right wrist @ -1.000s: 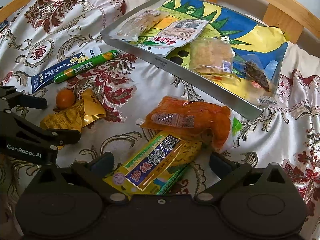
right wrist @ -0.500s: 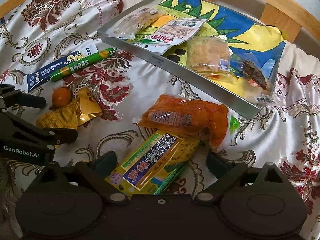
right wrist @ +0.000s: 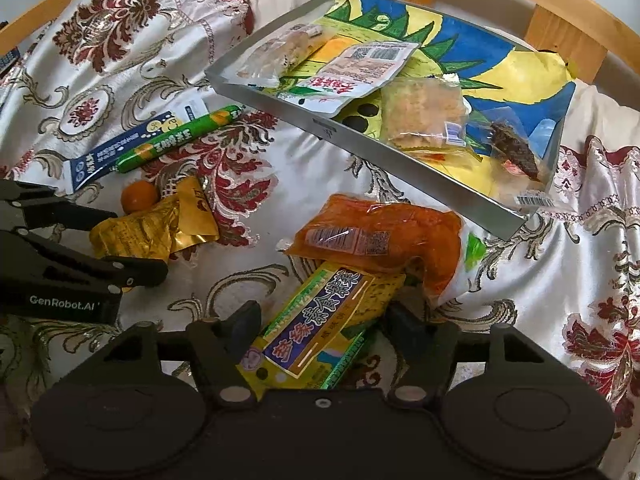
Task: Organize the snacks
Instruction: 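Move the left tool to the gold pouch while the right tool nears the biscuit pack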
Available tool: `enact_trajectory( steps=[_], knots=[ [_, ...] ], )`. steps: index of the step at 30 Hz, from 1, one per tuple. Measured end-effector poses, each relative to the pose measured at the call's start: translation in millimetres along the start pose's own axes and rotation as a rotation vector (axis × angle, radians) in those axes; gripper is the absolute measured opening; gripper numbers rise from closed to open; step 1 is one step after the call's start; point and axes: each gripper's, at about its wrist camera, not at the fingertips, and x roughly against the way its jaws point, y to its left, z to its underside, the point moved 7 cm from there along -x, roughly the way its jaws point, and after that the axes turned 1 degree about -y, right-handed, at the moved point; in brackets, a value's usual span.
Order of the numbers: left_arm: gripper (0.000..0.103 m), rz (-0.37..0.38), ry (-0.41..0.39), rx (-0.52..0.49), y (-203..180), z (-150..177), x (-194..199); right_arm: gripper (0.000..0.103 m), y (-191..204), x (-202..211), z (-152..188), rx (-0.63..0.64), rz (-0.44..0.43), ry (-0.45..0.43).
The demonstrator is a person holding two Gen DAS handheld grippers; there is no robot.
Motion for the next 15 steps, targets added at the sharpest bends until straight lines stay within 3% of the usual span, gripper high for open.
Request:
enact_trajectory(
  steps=[5, 8, 12, 15],
  knots=[
    [0.07, 0.015, -0.009, 0.0, -1.9, -0.4, 2.6, 0.067, 7.1, 3.7, 0.9, 0.025, -0.049, -0.003],
    [0.076, 0.021, -0.012, 0.017, -0.2, -2.2, 1.6, 0.067, 11.9, 4.7, 0.2, 0.031, -0.076, -0.011],
    [0.085, 0.015, -0.018, 0.061, 5.6, -6.7, -1.3, 0.074, 11.7, 2.7, -0.7, 0.018, -0.077, -0.01],
    [0.086, 0.003, -0.017, 0.064, 7.7, -11.2, -6.1, 0.08, 11.4, 1.0, -1.1, 0.026, -0.056, -0.013]
  ],
)
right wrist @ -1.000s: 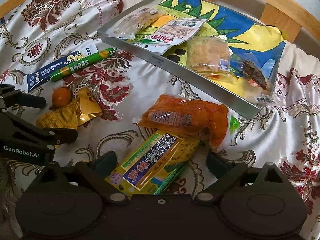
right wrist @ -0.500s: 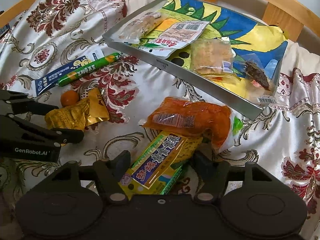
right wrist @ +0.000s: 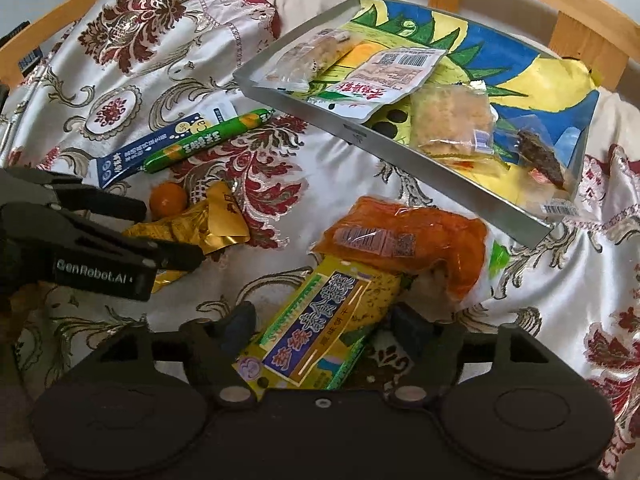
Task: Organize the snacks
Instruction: 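Move the left tool to the gold pouch while the right tool nears the biscuit pack, then close the left tool on the gold pouch while the right tool grasps the biscuit pack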
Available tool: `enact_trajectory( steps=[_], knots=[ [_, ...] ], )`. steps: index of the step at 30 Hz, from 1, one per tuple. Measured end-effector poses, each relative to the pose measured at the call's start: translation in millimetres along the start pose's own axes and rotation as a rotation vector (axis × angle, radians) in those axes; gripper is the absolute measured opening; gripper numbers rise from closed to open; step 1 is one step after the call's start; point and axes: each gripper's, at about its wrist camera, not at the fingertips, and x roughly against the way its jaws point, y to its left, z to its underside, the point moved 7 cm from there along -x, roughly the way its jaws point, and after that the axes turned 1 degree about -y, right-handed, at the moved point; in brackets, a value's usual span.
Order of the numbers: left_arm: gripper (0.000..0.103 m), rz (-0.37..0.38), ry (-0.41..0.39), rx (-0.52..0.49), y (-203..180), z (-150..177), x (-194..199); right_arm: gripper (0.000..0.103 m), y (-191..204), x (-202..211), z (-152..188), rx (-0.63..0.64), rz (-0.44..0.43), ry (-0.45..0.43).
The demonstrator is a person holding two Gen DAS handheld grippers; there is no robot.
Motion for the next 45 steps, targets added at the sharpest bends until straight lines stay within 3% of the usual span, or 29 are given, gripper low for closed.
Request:
enact_trajectory(
  steps=[8, 14, 19, 26, 34, 38, 40, 45],
  knots=[
    [0.09, -0.051, 0.006, -0.099, -8.9, 1.4, -8.9, 0.081, 2.2, -5.5, 0.9, 0.028, 0.022, 0.008],
    [0.086, -0.104, -0.009, -0.183, -14.4, 5.4, -7.4, 0.073, 5.4, -6.0, 1.0, 0.042, 0.031, 0.005],
    [0.067, -0.093, -0.005, -0.164, -12.3, 7.0, -2.7, 0.067, 6.8, -4.1, 1.0, 0.044, 0.019, 0.003],
    [0.063, -0.054, 0.005, -0.111, -5.4, 9.6, 8.2, 0.061, 13.6, 2.8, 0.0, 0.064, -0.027, -0.007],
    [0.064, -0.006, 0.01, -0.055, -1.7, 10.8, 14.7, 0.061, 19.4, 0.8, 1.0, 0.083, -0.049, -0.003],
    [0.069, -0.006, 0.006, -0.067, -4.9, 11.1, 13.1, 0.073, 18.1, -3.5, 1.7, 0.047, -0.077, 0.006],
    [0.071, -0.009, 0.007, -0.071, -5.3, 10.6, 11.2, 0.074, 19.8, -5.3, 1.9, 0.051, -0.072, 0.007],
    [0.066, -0.017, 0.01, -0.089, -6.9, 11.2, 9.1, 0.064, 23.1, -7.0, 3.6, 0.094, -0.04, 0.012]
  ],
)
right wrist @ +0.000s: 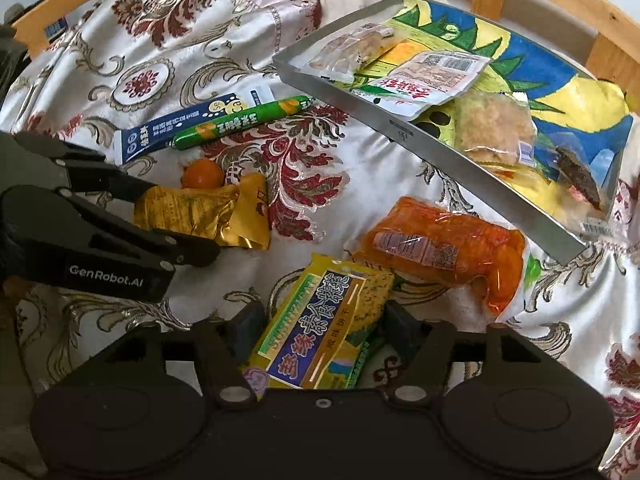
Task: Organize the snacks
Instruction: 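Close the left tool on the gold pouch while the right tool grasps the biscuit pack, then carry the gold pouch with the left tool while the right tool carries the biscuit pack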
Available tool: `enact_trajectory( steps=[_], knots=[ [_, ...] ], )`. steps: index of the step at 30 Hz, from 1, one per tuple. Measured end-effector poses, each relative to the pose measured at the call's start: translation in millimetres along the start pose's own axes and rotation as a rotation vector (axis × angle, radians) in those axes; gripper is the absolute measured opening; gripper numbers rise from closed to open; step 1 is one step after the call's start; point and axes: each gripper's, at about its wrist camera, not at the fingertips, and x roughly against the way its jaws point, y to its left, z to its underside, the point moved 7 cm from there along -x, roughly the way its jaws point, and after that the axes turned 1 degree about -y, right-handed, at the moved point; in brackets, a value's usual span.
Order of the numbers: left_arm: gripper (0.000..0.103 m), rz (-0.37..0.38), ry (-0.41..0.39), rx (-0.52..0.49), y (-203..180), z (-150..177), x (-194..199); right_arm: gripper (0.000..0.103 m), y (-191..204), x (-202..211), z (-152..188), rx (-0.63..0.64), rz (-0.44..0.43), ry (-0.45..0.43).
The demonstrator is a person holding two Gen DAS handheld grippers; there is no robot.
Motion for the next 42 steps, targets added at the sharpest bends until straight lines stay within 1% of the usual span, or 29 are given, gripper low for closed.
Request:
enact_trajectory(
  steps=[3, 6, 8, 10, 18, 26, 27, 28, 34, 39, 42],
  knots=[
    [0.062, 0.002, -0.002, -0.006, -0.2, 0.4, 1.7, 0.059, 0.5, 2.5, -0.9, 0.0, -0.006, -0.005],
    [0.057, 0.018, -0.004, 0.017, 1.9, -0.6, 3.7, 0.056, 1.6, 5.1, -1.3, 0.016, -0.004, -0.008],
    [0.056, 0.026, -0.006, 0.035, 3.5, -1.3, 5.3, 0.055, 2.2, 7.1, -1.7, 0.022, -0.003, -0.013],
    [0.053, 0.031, -0.011, 0.05, 4.4, -2.0, 7.1, 0.055, 2.4, 8.6, -2.1, 0.028, 0.002, -0.018],
    [0.049, 0.054, -0.062, 0.07, 5.2, -6.6, 14.1, 0.055, 2.2, 16.1, -5.9, 0.044, 0.02, -0.055],
    [0.039, 0.054, -0.112, 0.092, 8.1, -11.2, 19.4, 0.055, 0.4, 17.3, -7.5, 0.036, 0.026, -0.068],
    [0.02, 0.048, -0.121, 0.093, 8.5, -11.6, 19.9, 0.055, 0.4, 17.3, -7.3, 0.035, 0.026, -0.069],
    [0.015, 0.038, -0.125, 0.086, 8.9, -12.2, 20.5, 0.055, 0.5, 17.2, -7.3, 0.036, 0.027, -0.069],
    [0.012, 0.049, -0.16, 0.103, 10.5, -15.0, 24.4, 0.055, -0.3, 19.1, -8.8, 0.032, 0.031, -0.083],
    [0.009, 0.047, -0.195, 0.105, 10.2, -17.9, 29.4, 0.055, -3.2, 23.4, -12.5, 0.025, 0.046, -0.114],
    [0.007, 0.064, -0.206, 0.115, 10.4, -19.9, 31.7, 0.055, -4.2, 25.9, -14.3, 0.023, 0.047, -0.129]
  ],
)
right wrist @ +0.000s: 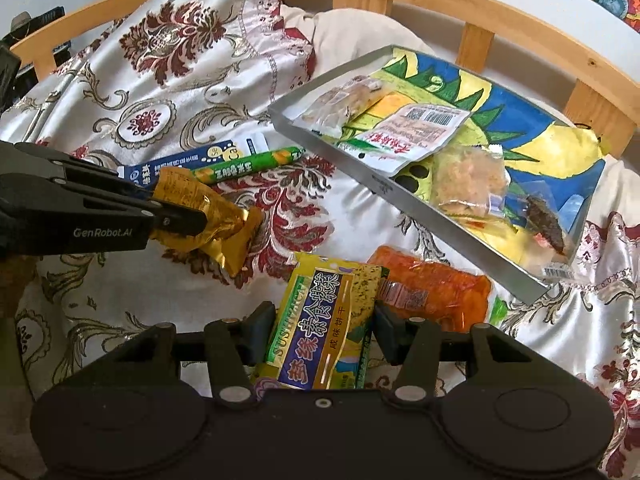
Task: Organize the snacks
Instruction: 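Carry the gold pouch with the left tool while the right tool carries the biscuit pack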
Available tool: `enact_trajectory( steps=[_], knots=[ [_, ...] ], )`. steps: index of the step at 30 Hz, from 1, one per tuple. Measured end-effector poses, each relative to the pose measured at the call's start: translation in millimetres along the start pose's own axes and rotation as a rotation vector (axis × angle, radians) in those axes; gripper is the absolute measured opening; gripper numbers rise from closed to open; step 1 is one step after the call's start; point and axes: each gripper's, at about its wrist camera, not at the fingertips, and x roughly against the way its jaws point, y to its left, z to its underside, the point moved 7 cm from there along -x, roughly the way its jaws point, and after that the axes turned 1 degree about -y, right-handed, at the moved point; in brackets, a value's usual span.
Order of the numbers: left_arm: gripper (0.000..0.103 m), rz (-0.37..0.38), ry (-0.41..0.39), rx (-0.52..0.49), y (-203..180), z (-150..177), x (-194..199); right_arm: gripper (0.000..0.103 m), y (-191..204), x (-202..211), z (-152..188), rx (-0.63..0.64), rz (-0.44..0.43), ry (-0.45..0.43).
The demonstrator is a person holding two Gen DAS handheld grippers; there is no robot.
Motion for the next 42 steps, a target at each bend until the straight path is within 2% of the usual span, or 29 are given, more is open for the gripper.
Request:
enact_trajectory(
  steps=[7, 11, 17, 22, 31, 35, 42],
  knots=[
    [0.005, 0.082, -0.117, -0.011, -11.8, -10.6, 16.7, 0.055, -3.5, 7.1, -5.9, -0.006, 0.012, -0.042],
    [0.004, 0.05, -0.106, -0.065, -17.3, -8.0, 13.7, 0.055, -6.8, 10.4, -7.7, -0.021, 0.018, -0.058],
    [0.0, 0.038, -0.109, -0.047, -12.1, -8.3, 14.2, 0.055, -5.7, 9.3, -7.0, -0.015, 0.022, -0.055],
    [0.0, 0.03, -0.149, -0.042, -9.8, -12.3, 20.4, 0.055, -6.1, 9.6, -6.5, -0.019, 0.026, -0.058],
    [0.0, 0.063, -0.216, -0.001, -8.0, -22.0, 31.9, 0.055, -10.8, 14.1, -10.7, -0.03, 0.044, -0.09],
    [0.0, 0.086, -0.252, 0.01, -11.1, -33.9, 38.1, 0.055, -14.6, 19.4, -15.2, -0.035, 0.062, -0.127],
    [0.0, 0.104, -0.318, -0.034, -30.5, -73.5, 38.5, 0.055, -25.2, 30.3, -27.1, -0.056, 0.1, -0.214]
  ],
)
